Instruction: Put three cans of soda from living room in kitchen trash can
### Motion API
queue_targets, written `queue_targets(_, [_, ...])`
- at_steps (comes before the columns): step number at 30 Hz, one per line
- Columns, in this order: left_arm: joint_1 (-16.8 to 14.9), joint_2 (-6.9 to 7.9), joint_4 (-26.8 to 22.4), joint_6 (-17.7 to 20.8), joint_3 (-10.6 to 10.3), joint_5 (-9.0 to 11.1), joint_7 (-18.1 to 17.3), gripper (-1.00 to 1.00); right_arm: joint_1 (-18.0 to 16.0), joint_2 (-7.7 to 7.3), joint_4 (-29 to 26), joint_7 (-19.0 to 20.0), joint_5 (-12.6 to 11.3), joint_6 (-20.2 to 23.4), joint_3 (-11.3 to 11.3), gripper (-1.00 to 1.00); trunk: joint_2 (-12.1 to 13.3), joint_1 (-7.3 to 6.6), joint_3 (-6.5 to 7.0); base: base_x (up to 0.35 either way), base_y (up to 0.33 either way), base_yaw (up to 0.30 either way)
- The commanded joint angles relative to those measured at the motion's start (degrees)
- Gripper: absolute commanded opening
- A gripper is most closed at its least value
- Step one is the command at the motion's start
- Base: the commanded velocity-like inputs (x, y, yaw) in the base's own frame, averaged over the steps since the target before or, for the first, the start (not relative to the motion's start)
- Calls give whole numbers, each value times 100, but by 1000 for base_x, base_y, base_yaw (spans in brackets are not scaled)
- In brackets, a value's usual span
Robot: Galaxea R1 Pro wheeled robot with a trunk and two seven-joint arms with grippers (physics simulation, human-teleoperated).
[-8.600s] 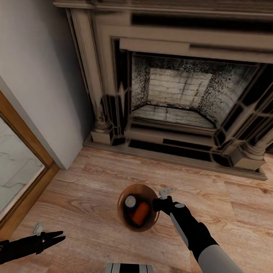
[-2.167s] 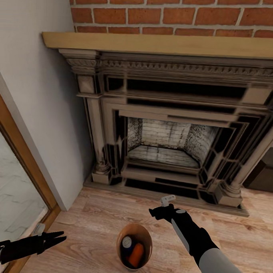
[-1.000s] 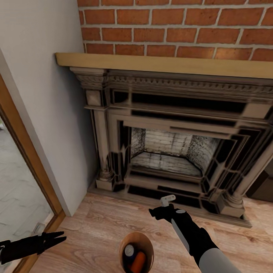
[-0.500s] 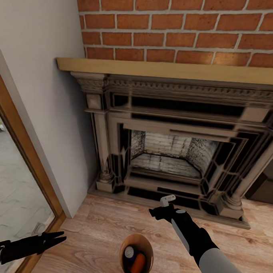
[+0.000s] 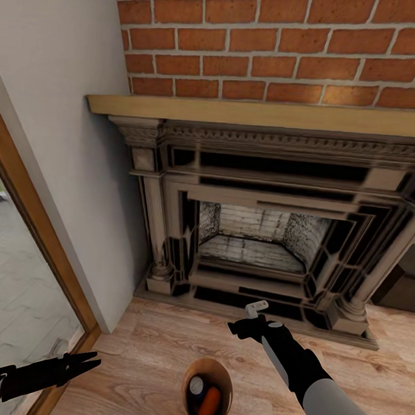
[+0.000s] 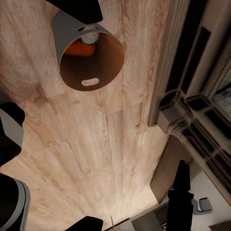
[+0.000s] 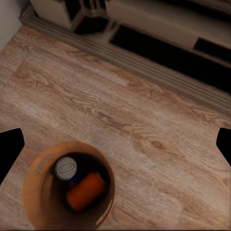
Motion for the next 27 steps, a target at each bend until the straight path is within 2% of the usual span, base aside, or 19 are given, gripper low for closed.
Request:
queue_targets(1, [0, 0, 0, 0, 0, -1, 0, 100, 0, -1, 4, 0, 0, 0, 0, 100, 42, -23, 18, 0, 0, 0])
queue_targets(12, [0, 0, 0, 0, 0, 1, 0, 100, 0, 0, 27, 0, 4, -89, 0, 100, 483, -264, 216, 0, 0, 0])
queue_targets(16, [0, 0, 0, 0, 0, 1, 0, 100, 0, -2, 63, 0, 12, -254, 0, 100, 483, -264, 216, 0, 0, 0])
queue_targets(27, [0, 0, 0, -5, 21, 6, -27, 100, 0, -3, 85, -8, 14, -312, 0, 100, 483, -264, 216, 0, 0, 0])
